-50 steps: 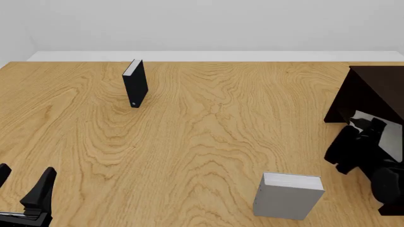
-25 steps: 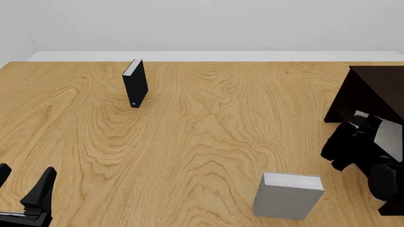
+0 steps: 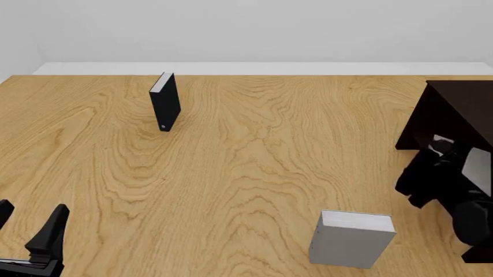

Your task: Pick up the book on the right and place it on the cabinet shelf.

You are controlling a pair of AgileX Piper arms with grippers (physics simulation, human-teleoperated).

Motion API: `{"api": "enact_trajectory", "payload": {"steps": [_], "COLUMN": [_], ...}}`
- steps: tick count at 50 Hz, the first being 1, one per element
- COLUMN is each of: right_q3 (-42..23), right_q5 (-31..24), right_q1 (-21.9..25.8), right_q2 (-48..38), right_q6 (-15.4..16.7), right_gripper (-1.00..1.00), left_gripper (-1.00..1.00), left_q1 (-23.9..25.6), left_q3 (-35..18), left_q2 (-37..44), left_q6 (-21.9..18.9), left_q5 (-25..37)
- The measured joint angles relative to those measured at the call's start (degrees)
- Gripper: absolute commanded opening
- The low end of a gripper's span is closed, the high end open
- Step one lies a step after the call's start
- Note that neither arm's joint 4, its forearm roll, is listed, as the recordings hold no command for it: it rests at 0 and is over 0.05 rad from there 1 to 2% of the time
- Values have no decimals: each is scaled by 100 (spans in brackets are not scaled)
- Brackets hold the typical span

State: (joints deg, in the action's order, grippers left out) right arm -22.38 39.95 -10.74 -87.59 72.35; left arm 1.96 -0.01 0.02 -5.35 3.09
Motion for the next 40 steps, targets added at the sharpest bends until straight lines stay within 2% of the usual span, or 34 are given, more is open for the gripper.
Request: {"api": "enact_trajectory", "payload": {"steps": [40], "right_q3": [268], "right_q5": [74], "right_q1": [-404], "right_q2": [173], "right_q6": [137], "right_gripper": [100], "left_gripper": [100], "left_q1": [49], "left_q3": [0], "left_q2": [3], "left_q6": [-34], "left_q5": [-21]}}
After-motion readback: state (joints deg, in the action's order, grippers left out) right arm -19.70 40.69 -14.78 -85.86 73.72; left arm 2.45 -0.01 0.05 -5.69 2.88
